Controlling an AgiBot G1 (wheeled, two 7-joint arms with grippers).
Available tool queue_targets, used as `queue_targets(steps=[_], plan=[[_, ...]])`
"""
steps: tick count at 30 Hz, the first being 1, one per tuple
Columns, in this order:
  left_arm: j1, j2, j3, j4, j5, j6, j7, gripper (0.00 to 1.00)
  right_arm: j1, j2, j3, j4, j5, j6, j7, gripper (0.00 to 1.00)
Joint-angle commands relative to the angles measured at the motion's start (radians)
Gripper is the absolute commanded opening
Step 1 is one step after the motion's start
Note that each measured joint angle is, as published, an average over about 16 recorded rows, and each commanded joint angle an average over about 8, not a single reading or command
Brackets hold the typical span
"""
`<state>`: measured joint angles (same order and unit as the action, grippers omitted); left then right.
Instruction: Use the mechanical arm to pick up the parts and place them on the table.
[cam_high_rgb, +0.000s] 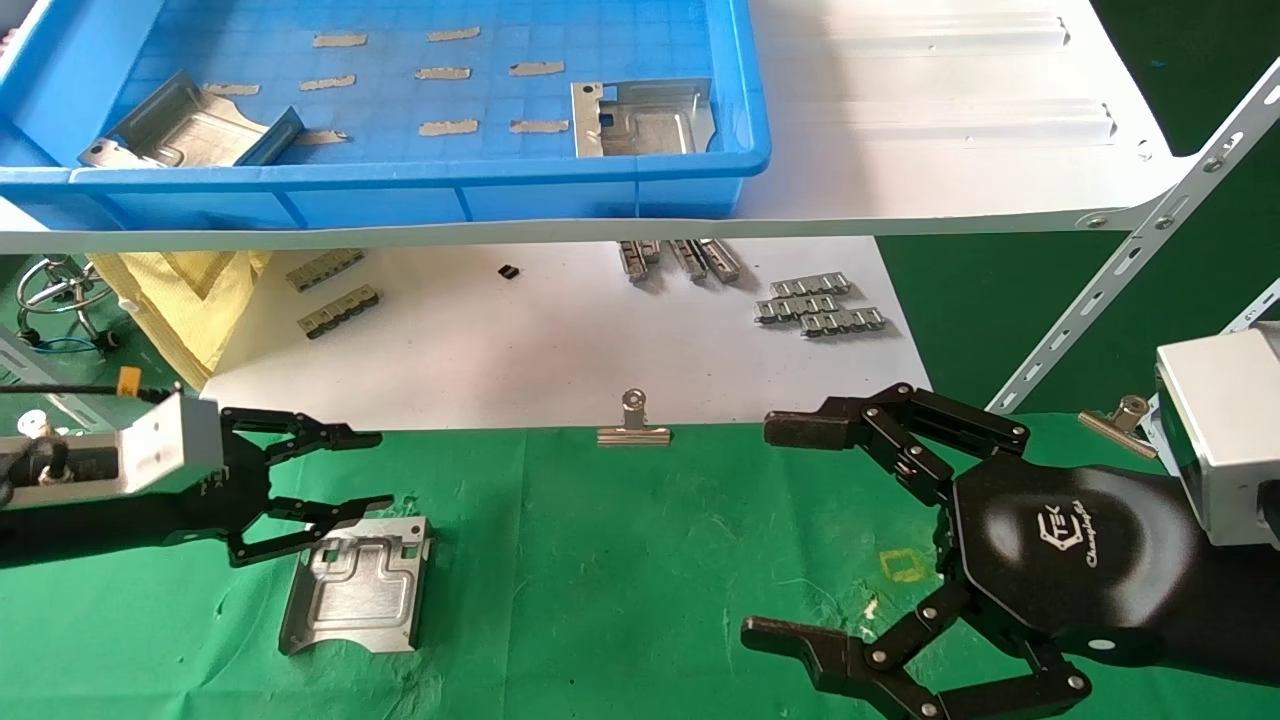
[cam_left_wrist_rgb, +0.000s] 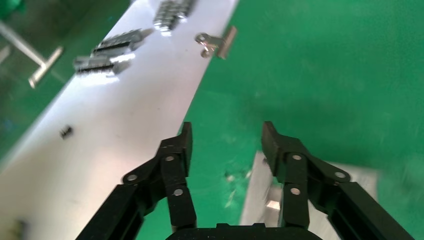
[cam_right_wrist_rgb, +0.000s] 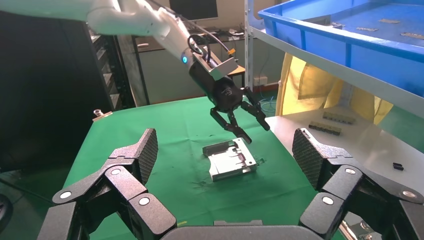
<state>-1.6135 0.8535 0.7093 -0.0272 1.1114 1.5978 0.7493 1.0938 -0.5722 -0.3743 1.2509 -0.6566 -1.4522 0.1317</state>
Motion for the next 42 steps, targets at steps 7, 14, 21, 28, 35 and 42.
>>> queue_targets(steps=[7,14,21,28,35,42], plan=[[0.062,-0.003,-0.047,0.022,-0.079,0.006,-0.141,1.00,0.000,0.000,0.000,0.000,0.000,0.000,0.000,1.00],[0.055,-0.006,-0.044,0.002,-0.070,0.004,-0.127,1.00,0.000,0.000,0.000,0.000,0.000,0.000,0.000,1.00],[0.097,-0.026,-0.077,-0.107,-0.097,-0.005,-0.197,1.00,0.000,0.000,0.000,0.000,0.000,0.000,0.000,1.00],[0.154,-0.054,-0.123,-0.257,-0.134,-0.018,-0.293,1.00,0.000,0.000,0.000,0.000,0.000,0.000,0.000,1.00],[0.212,-0.082,-0.169,-0.406,-0.171,-0.030,-0.389,1.00,0.000,0.000,0.000,0.000,0.000,0.000,0.000,1.00],[0.269,-0.110,-0.214,-0.554,-0.207,-0.043,-0.484,1.00,0.000,0.000,0.000,0.000,0.000,0.000,0.000,1.00]])
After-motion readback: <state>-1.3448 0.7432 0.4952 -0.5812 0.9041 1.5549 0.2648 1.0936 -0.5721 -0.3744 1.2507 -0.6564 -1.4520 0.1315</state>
